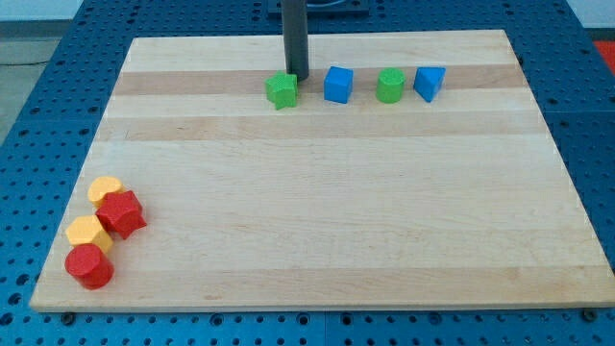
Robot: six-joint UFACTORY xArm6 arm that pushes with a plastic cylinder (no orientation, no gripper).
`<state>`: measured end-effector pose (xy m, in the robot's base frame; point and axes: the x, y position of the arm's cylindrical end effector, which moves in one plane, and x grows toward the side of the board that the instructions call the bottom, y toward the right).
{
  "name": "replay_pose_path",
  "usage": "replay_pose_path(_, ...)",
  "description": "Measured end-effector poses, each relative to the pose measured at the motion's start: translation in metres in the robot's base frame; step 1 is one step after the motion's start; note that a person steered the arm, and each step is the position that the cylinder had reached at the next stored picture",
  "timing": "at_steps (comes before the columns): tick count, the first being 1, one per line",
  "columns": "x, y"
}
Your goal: Move the blue cube a little bit right
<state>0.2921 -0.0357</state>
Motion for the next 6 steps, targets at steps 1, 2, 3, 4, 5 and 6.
replay_pose_path(1,0.017,0.003)
replay_pose_path(2,0.020,0.017)
replay_pose_path(3,0.020,0.031)
replay_pose_path(4,0.020,0.040)
replay_pose_path(5,0.020,0.044)
replay_pose_path(6,0.020,0.044)
